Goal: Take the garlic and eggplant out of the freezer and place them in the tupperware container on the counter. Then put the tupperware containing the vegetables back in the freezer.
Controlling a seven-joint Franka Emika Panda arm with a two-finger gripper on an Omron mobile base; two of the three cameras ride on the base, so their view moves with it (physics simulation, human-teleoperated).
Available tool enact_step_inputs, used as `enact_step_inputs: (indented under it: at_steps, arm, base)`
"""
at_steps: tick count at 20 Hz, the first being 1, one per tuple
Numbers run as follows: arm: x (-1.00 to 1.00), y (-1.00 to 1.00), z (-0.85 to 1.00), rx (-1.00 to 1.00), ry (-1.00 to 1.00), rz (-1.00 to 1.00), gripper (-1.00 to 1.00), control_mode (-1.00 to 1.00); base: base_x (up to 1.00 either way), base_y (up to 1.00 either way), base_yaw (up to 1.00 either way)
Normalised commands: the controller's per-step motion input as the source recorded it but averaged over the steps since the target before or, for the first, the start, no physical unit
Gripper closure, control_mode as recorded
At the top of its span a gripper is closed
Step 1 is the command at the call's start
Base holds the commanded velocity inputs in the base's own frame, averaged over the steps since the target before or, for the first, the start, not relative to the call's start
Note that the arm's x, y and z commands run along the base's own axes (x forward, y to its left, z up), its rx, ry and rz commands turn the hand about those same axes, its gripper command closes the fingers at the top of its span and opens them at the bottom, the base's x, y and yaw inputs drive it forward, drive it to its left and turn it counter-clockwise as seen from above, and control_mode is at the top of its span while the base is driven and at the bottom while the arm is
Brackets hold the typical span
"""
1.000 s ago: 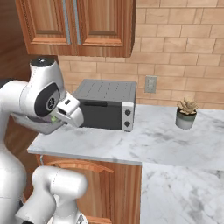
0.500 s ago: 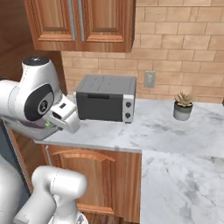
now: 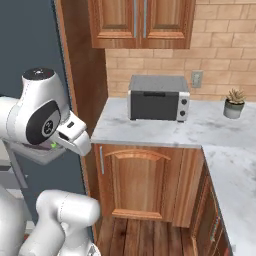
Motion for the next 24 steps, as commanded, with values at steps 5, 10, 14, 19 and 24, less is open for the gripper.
enact_step_inputs:
  at_steps: [5, 10, 14, 19, 24]
  arm:
    - [0.00, 0.00, 0.00, 0.00, 0.00, 0.00, 1.00, 1.00]
    - [0.00, 0.00, 0.00, 0.00, 0.00, 0.00, 1.00, 1.00]
    - [0.00, 0.00, 0.00, 0.00, 0.00, 0.00, 1.00, 1.00]
    - [-0.20, 0.09, 0.15, 0.00, -0.06, 0.00, 1.00, -1.00]
    - [-0.09, 0.00, 0.67, 0.11, -0.15, 0.00, 1.00, -1.00]
  base:
    - [0.28, 1.00, -0.14]
    - [0.53, 0.94, -0.06]
    - [0.18, 0.95, 0.00]
    - [-0.02, 0.30, 0.00]
    - [0.00, 0.00, 0.00]
